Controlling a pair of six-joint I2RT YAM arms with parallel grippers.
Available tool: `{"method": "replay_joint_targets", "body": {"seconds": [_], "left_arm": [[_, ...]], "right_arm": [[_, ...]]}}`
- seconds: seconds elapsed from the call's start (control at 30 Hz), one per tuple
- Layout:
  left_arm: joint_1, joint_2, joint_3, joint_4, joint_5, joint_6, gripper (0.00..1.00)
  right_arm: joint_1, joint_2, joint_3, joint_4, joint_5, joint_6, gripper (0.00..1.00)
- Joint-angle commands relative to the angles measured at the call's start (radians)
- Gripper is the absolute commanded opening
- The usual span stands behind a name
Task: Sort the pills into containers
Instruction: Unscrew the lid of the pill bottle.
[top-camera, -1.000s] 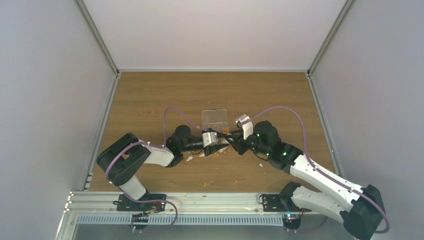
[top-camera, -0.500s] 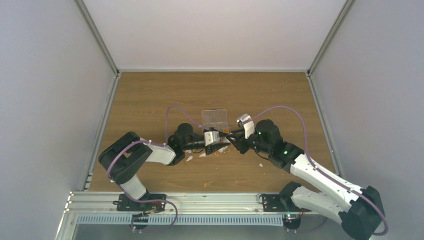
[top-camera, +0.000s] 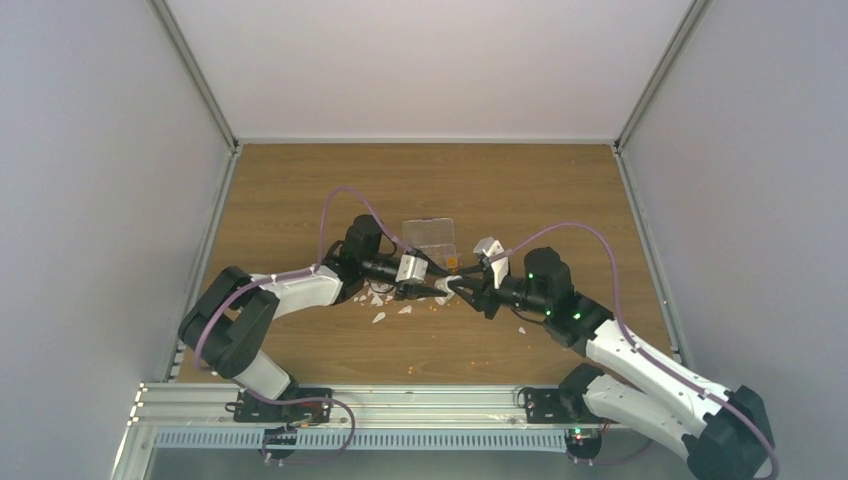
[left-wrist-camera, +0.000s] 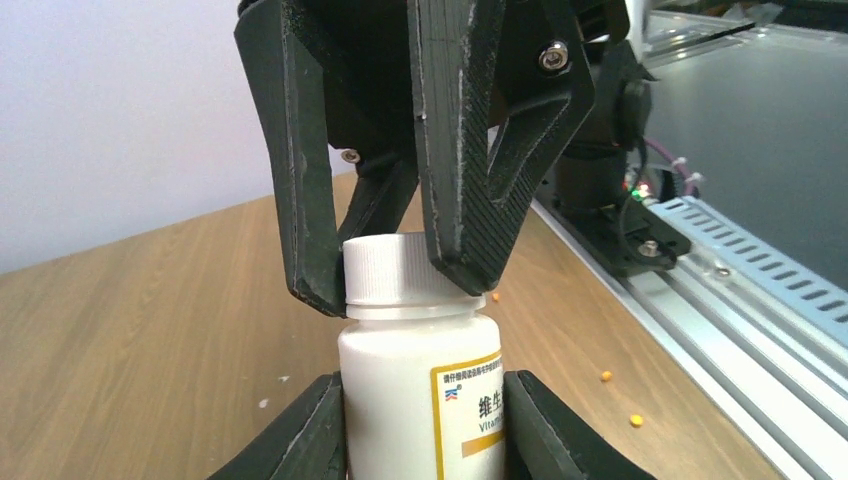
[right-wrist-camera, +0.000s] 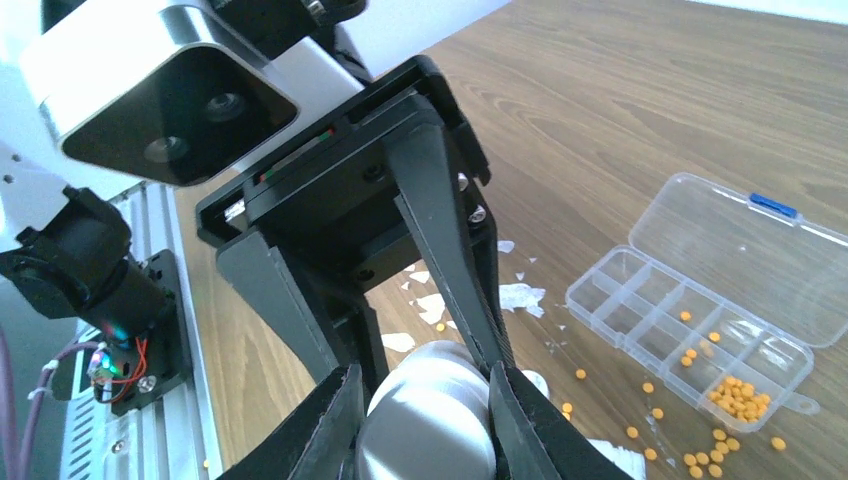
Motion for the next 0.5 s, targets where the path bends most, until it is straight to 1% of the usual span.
{"method": "replay_joint_targets", "body": {"seconds": [0.0,0.1,0.23,0.33,0.43,0.47], "left_arm": [[0.005,-0.012,0.053,-0.256,0.132,0.221,0.74],[0.005,-0.010,0.046,-0.225,0.112,0.183,0.75],[0.003,0.001,0.029,-0.150,0.055,0.119,0.79],[0.003,-0.003,0.008,-0.083,0.043,0.077,0.87],[0.003,-0.013,-0.014,-0.016,0.013,0.031,0.98],[0.002,-0.013,-0.016,-0.007,0.006,0.024,0.99]], "right_arm": [[0.028,-0.009,0.004,0.130,-0.159,-0.010,0.48],[0.043,0.003,0.013,0.137,-0.128,-0.013,0.45],[0.050,0.002,0.024,0.152,-0.074,0.001,0.34],[0.050,0.006,0.032,0.144,-0.042,0.003,0.33],[0.050,0.003,0.038,0.141,-0.038,0.007,0.34],[0.051,-0.001,0.039,0.138,-0.034,0.007,0.34]]}}
